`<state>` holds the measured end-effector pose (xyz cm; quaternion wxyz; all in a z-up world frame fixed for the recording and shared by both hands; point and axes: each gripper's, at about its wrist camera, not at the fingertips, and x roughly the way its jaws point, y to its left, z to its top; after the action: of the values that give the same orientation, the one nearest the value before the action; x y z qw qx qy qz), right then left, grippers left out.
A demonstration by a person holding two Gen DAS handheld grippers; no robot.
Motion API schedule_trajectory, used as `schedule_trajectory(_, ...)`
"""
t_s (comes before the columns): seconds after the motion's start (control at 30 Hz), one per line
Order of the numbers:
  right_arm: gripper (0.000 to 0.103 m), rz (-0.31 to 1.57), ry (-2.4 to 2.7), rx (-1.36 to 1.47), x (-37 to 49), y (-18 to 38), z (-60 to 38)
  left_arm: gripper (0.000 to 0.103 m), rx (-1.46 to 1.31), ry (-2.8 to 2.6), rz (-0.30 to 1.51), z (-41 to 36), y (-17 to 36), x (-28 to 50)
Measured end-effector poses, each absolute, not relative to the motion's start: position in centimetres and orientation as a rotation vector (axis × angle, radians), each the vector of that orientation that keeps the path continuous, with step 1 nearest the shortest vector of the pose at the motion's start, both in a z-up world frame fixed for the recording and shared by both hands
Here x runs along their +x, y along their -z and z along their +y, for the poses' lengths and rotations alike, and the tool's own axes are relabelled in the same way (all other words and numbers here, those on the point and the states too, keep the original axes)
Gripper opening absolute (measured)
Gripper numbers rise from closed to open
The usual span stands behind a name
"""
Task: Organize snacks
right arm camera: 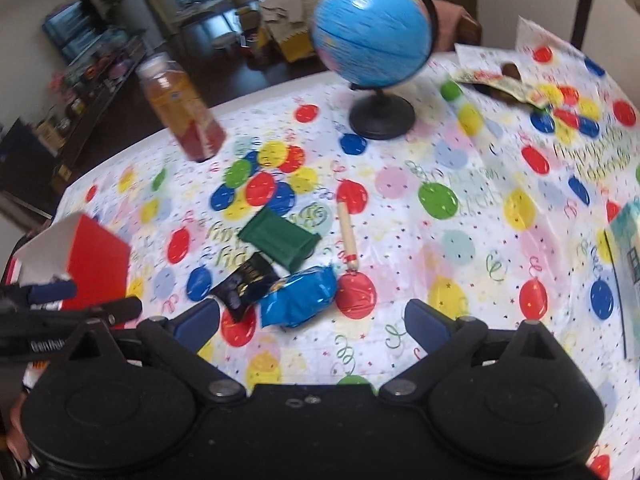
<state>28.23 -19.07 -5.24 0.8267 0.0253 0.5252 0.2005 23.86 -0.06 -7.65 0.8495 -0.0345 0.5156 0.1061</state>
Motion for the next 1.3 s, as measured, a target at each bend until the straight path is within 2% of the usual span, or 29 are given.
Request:
schedule_trajectory(0.4,0.087,1.237,-0.309,0.182,32.3,10.0,-17.6,0.098,-0.011,-0.199,1.179,-1.4,12.4,28.9)
schedule_trajectory(0.8,0.071,1.326,-0.184,0.327,34.1,14.5,-16.7,0.098,-0.032,-0.135,1.231,-1.8,15.9,31.4)
schedule_trajectory(0.9,0.064,1.347,-0.173,0.371,34.2,15.1,-16.7,0.098,-0.049,-0.105,1.227,-1.9,16.2,31.8)
schedule_trajectory(1.07,0.050,1.349,-0.188,0.397,34.0,15.5,-16.2,0.088,-0.091,-0.073,1.232,-2.0,16.5,32.0)
schedule_trajectory(1.3,0.041,1.335,-0.209,0.435,33.8,15.6,-16.5,0.052,-0.119,-0.005,1.230,-2.7,16.4,32.1)
